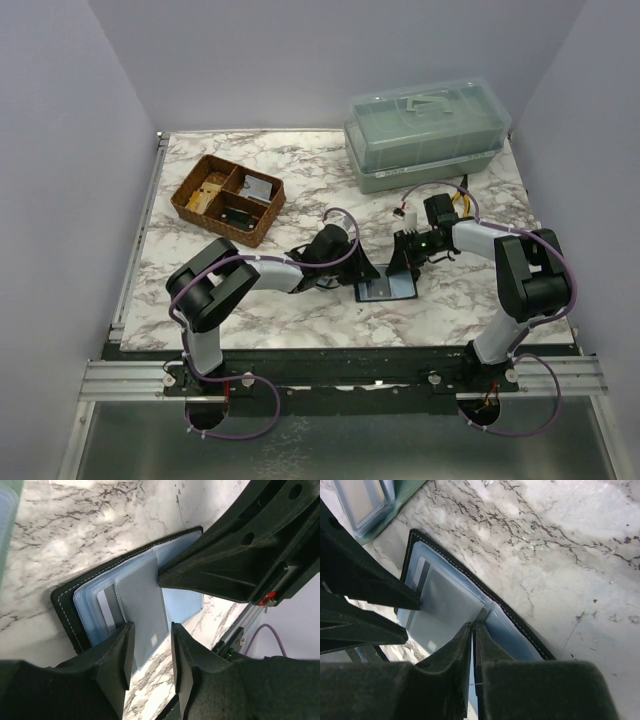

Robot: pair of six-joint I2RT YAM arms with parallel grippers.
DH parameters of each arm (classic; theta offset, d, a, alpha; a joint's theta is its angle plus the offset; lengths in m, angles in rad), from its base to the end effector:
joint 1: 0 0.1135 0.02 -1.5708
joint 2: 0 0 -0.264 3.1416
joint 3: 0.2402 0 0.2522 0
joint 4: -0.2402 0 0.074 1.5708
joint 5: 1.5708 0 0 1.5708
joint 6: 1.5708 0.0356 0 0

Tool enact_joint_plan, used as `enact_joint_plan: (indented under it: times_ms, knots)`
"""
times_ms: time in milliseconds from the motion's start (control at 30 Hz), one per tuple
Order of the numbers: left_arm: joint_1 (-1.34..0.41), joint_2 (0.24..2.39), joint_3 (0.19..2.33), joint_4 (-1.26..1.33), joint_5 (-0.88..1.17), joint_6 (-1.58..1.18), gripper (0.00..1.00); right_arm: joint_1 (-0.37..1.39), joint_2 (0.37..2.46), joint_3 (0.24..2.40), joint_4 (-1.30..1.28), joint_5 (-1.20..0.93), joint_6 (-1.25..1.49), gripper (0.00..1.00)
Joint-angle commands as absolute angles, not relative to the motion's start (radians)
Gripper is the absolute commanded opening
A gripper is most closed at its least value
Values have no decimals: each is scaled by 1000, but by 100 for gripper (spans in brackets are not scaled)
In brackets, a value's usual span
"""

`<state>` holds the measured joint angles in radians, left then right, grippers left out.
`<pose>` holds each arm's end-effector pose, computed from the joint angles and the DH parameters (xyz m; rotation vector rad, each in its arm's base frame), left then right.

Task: Take the credit cards out of the card holder
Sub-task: Remove the credit card from the card holder.

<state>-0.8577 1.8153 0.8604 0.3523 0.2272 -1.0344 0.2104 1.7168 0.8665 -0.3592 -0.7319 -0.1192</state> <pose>0.2320 -0.2805 0.1428 -0.0704 2.4762 -1.2197 0.2890 0.0861 0.1362 -0.6146 2.5708 1.0313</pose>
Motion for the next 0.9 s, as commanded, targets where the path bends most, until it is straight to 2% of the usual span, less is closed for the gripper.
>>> enact_joint_plan:
  times_ms: [0,300,433,533,867]
  knots:
    - [-865,1854,825,535,315,-1126,40,219,1734,884,-352,-689,-106,13]
    - [-845,1902,744,799,345,-1263,41,216,1713,881,-352,-671,-95,25]
    - [-832,1920,730,876,342,-1298,42,197,1696,887,-366,-707,-97,38]
    - [-825,1917,720,897,319,-1303,42,176,1675,896,-383,-742,-117,47]
    - [-796,1843,662,879,260,-1295,43,137,1598,913,-475,-841,-270,63]
